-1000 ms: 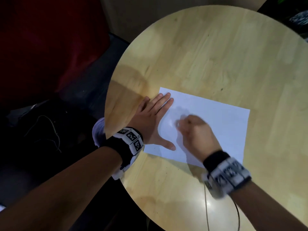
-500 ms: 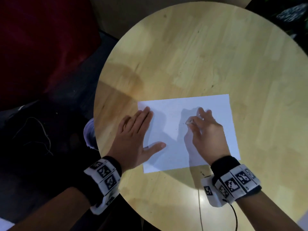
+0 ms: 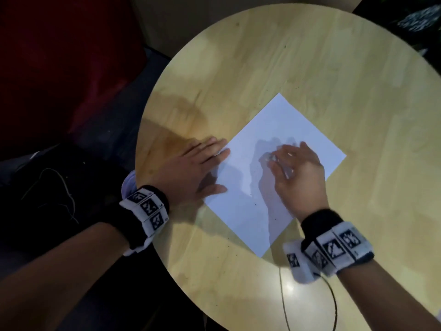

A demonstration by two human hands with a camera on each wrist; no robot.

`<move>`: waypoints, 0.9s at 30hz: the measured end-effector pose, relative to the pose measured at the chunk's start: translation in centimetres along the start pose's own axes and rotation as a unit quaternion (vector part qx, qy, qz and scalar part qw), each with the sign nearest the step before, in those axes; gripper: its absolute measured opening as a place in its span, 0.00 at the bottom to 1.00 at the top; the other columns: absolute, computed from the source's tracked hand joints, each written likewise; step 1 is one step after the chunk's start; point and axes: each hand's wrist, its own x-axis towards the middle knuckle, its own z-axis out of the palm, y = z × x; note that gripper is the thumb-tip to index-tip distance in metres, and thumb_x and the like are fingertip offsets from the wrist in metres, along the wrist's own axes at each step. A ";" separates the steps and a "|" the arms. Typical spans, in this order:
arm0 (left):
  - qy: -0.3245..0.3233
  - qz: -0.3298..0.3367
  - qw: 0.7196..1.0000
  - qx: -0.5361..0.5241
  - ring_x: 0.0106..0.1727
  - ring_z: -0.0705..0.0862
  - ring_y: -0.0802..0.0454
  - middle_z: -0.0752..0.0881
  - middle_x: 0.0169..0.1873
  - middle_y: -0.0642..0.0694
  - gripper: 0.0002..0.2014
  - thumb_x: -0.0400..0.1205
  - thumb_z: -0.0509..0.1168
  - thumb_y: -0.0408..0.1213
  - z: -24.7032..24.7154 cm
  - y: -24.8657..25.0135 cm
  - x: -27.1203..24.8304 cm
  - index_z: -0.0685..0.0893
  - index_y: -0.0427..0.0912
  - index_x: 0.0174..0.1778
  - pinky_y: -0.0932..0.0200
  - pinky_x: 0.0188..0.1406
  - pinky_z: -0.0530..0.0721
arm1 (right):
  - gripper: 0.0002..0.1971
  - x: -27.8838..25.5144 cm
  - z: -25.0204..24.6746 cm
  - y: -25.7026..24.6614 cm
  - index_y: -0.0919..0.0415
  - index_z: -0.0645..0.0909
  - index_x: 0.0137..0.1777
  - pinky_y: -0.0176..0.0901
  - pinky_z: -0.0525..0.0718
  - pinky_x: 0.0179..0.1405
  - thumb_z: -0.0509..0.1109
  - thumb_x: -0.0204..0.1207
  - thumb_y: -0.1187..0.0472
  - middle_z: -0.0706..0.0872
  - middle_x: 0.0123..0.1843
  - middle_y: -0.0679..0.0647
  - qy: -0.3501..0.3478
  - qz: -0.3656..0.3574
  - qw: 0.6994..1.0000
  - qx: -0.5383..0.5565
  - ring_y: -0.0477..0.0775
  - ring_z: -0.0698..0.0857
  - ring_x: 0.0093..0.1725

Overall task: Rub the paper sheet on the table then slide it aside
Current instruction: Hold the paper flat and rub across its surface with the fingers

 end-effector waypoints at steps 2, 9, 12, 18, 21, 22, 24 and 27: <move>-0.010 -0.002 1.000 0.006 0.89 0.57 0.46 0.61 0.88 0.43 0.40 0.87 0.53 0.66 0.4 0.1 -0.5 0.65 0.39 0.87 0.45 0.87 0.57 | 0.06 -1.6 0.5 -0.6 0.53 0.86 0.42 0.55 0.81 0.51 0.72 0.78 0.64 0.82 0.53 0.58 -0.040 0.018 0.999 -0.009 0.66 0.77 0.53; 0.018 -0.042 0.998 -0.041 0.85 0.68 0.46 0.73 0.82 0.44 0.33 0.89 0.55 0.59 0.4 4.8 -5.6 0.73 0.39 0.83 0.45 0.84 0.61 | 0.05 1.2 0.8 2.2 0.55 0.89 0.50 0.40 0.59 0.81 0.73 0.78 0.60 0.73 0.78 0.49 -0.178 -0.010 0.975 0.134 0.44 0.59 0.83; 0.054 0.005 0.993 -0.104 0.71 0.81 0.46 0.83 0.69 0.46 0.24 0.86 0.66 0.56 -0.4 4.4 -4.9 0.85 0.40 0.69 0.43 0.73 0.75 | 0.06 3.3 0.5 2.2 0.58 0.91 0.50 0.22 0.57 0.74 0.76 0.75 0.65 0.74 0.74 0.42 -0.214 -0.016 0.960 0.181 0.40 0.61 0.81; -0.093 -0.105 0.983 -0.116 0.89 0.37 0.60 0.43 0.90 0.55 0.69 0.63 0.68 0.81 -2.4 -0.1 0.8 0.49 0.44 0.91 0.49 0.88 0.47 | 0.05 3.2 0.3 1.7 0.57 0.90 0.49 0.29 0.73 0.69 0.74 0.76 0.65 0.76 0.74 0.44 -0.209 -0.015 0.962 0.178 0.41 0.63 0.81; -0.109 -0.111 0.984 -0.089 0.86 0.29 0.64 0.32 0.88 0.61 0.72 0.61 0.67 0.84 -2.1 -0.2 1.0 0.38 0.50 0.91 0.45 0.88 0.45 | 0.05 1.8 0.8 0.5 0.56 0.89 0.51 0.48 0.80 0.60 0.73 0.78 0.63 0.87 0.59 0.49 -0.130 -0.101 0.985 0.055 0.52 0.79 0.65; -0.101 -0.113 0.985 -0.083 0.86 0.29 0.63 0.32 0.88 0.61 0.73 0.60 0.66 0.85 -1.8 0.0 0.9 0.38 0.50 0.91 0.45 0.88 0.44 | 0.06 1.3 1.3 -0.2 0.55 0.89 0.52 0.49 0.81 0.54 0.73 0.78 0.62 0.87 0.54 0.48 -0.120 -0.121 0.985 0.033 0.53 0.79 0.59; -0.090 -0.117 0.987 -0.066 0.87 0.29 0.61 0.32 0.88 0.59 0.74 0.59 0.65 0.86 -1.4 0.2 0.8 0.37 0.49 0.90 0.47 0.86 0.40 | 0.05 0.5 2.6 -1.7 0.57 0.89 0.51 0.50 0.82 0.47 0.73 0.78 0.60 0.85 0.50 0.49 -0.128 -0.141 0.981 0.028 0.54 0.78 0.52; -0.092 -0.113 0.988 -0.054 0.87 0.28 0.58 0.32 0.88 0.57 0.74 0.59 0.64 0.87 -1.3 0.2 1.0 0.36 0.49 0.90 0.47 0.86 0.37 | 0.06 1.9 4.1 -2.9 0.59 0.89 0.48 0.52 0.82 0.41 0.71 0.79 0.59 0.82 0.44 0.53 -0.131 -0.138 0.981 0.034 0.56 0.79 0.47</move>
